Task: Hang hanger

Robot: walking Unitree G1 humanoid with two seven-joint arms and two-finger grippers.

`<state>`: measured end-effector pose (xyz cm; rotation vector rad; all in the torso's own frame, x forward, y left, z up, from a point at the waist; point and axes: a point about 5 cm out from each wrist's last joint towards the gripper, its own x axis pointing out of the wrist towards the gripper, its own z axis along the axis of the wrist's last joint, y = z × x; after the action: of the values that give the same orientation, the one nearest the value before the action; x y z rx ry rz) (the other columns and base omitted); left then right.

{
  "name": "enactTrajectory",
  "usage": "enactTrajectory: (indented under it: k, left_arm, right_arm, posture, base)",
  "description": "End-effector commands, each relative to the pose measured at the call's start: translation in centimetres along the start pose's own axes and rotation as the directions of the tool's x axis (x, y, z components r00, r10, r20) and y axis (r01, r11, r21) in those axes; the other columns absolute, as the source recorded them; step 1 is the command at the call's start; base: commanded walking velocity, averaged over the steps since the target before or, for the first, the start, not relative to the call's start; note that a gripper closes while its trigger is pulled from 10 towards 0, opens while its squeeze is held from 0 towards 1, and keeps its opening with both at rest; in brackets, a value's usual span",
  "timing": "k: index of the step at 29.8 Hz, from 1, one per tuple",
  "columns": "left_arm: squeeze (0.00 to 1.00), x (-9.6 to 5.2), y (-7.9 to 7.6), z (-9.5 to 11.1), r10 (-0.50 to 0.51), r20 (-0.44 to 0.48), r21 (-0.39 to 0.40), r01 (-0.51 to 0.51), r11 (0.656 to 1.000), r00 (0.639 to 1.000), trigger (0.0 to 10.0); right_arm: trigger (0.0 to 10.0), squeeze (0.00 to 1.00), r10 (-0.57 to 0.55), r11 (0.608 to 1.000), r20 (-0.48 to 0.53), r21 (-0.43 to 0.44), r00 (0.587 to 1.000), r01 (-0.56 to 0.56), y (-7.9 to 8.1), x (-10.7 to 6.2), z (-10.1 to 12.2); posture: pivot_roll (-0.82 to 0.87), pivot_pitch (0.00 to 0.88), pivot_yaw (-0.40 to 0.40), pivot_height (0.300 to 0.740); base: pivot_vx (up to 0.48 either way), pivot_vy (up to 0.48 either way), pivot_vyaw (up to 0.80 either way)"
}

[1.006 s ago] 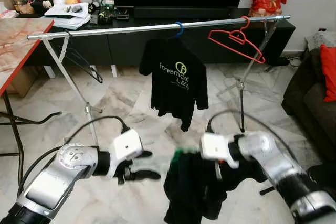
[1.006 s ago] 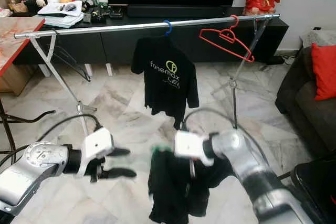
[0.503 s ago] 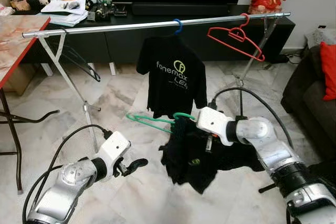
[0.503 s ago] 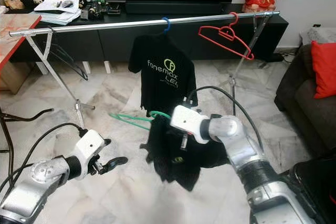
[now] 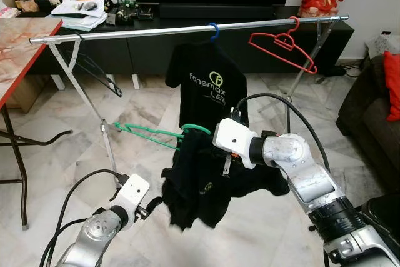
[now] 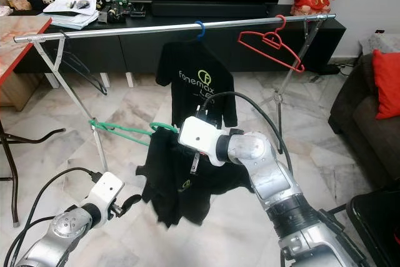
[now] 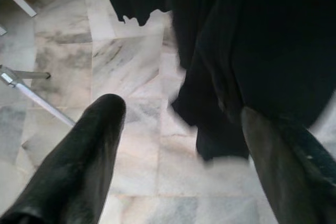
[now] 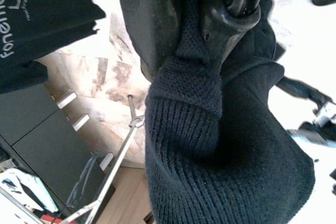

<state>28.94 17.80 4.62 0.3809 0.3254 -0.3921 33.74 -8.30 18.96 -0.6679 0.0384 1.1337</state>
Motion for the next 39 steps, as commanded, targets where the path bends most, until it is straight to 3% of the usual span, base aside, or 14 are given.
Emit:
enactTrajectory:
  k: [1,3,4,5,7,8,9,12,16,21,25,31,36,39]
  left_arm:
    - [1.00,0.2,-0.3,-0.2,-0.005,-0.001,0.008,0.005,1.000,1.000,10.0]
    - [1.00,0.3,-0.5,-0.1,-0.009,0.002,0.027,0.009,1.000,1.000,10.0]
    - [0.41,0.5,-0.7,0.0,-0.014,0.012,0.027,0.014,1.000,1.000,10.0]
    - [0.10,0.6,-0.8,0.0,-0.018,0.019,0.025,0.018,1.000,1.000,10.0]
    - [0.10,0.6,-0.8,0.0,-0.018,0.019,0.025,0.018,1.000,1.000,10.0]
    - [0.10,0.7,-1.2,0.1,-0.054,0.030,0.008,0.054,0.999,0.998,10.0]
    - [0.00,0.8,-1.5,0.0,-0.103,0.033,-0.006,0.104,0.995,0.994,10.0]
    - [0.00,0.5,-2.0,-0.1,-0.189,0.035,-0.017,0.189,0.982,0.981,10.0]
    - [0.00,0.1,-2.2,-0.8,-0.284,-0.013,0.067,0.285,0.956,0.959,10.0]
    - [0.00,0.0,-2.5,-1.5,-0.312,-0.052,0.093,0.316,0.944,0.949,10.0]
    - [0.00,0.2,-2.4,-1.7,-0.286,-0.085,0.120,0.295,0.948,0.955,10.0]
    - [0.00,0.7,-1.5,-2.2,-0.128,-0.145,0.111,0.145,0.983,0.981,10.0]
    - [0.00,0.7,-1.1,-2.8,-0.088,-0.194,0.136,0.116,0.984,0.977,10.0]
    - [0.00,0.8,-0.5,-3.1,-0.014,-0.207,0.158,0.048,0.986,0.978,10.0]
  right_arm:
    - [0.0,0.00,0.011,1.000,0.052,-0.026,0.999,-0.010,0.4,0.3,1.5]
    - [0.0,0.00,0.019,0.999,0.060,-0.027,0.998,-0.017,0.7,0.5,1.8]
    - [0.0,0.00,0.023,1.000,0.067,-0.023,0.997,-0.021,0.9,0.7,2.1]
    - [0.0,0.00,0.025,1.000,0.072,-0.020,0.997,-0.024,1.1,0.8,2.2]
    - [0.0,0.00,0.025,1.000,0.072,-0.020,0.997,-0.024,1.1,0.8,2.2]
    - [0.0,0.00,0.029,1.000,0.078,-0.015,0.997,-0.028,1.3,1.0,2.4]
    - [0.0,0.00,0.033,0.999,0.082,-0.013,0.996,-0.032,1.6,1.3,2.6]
    - [0.0,0.00,0.053,0.999,0.090,-0.016,0.995,-0.052,2.2,1.8,2.9]
    - [0.0,0.00,0.072,0.997,0.096,-0.007,0.993,-0.072,3.0,2.4,3.1]
    - [0.0,0.00,0.060,0.998,0.090,0.007,0.994,-0.061,2.9,2.5,3.1]
    - [0.0,0.00,0.052,0.998,0.087,0.013,0.995,-0.053,2.8,2.6,3.1]
    - [0.0,0.00,0.038,0.998,0.087,0.040,0.996,-0.042,2.8,3.0,3.0]
    - [0.0,0.00,0.017,0.997,0.095,0.068,0.995,-0.024,2.5,3.3,3.2]
    - [0.0,0.00,-0.013,0.996,0.098,0.092,0.995,0.004,2.1,3.9,3.7]
  posture:
    - [-0.01,0.102,-0.028,0.740]
    - [-0.01,0.102,-0.027,0.740]
    - [-0.01,0.100,-0.027,0.740]
    - [-0.01,0.100,-0.027,0.740]
    - [-0.01,0.100,-0.027,0.740]
    - [-0.01,0.098,-0.026,0.740]
    - [-0.01,0.096,-0.025,0.740]
    - [-0.01,0.093,-0.024,0.740]
    - [0.00,0.089,-0.024,0.740]
    - [0.00,0.084,-0.022,0.740]
    - [0.00,0.083,-0.020,0.740]
    - [0.00,0.094,-0.022,0.740]
    - [0.00,0.097,-0.023,0.740]
    - [0.00,0.099,-0.024,0.740]
  base:
    - [0.000,0.000,0.00]
    - [0.000,0.000,0.00]
    - [0.000,0.000,0.00]
    - [0.000,0.000,0.00]
    - [0.000,0.000,0.00]
    - [0.000,0.000,0.00]
    - [0.000,0.000,0.00]
    - [0.000,0.000,0.00]
    - [0.000,0.000,0.00]
    - [0.000,0.000,0.00]
    - [0.000,0.000,0.00]
    - [0.000,0.000,0.00]
    - [0.000,0.000,0.00]
    - [0.000,0.000,0.00]
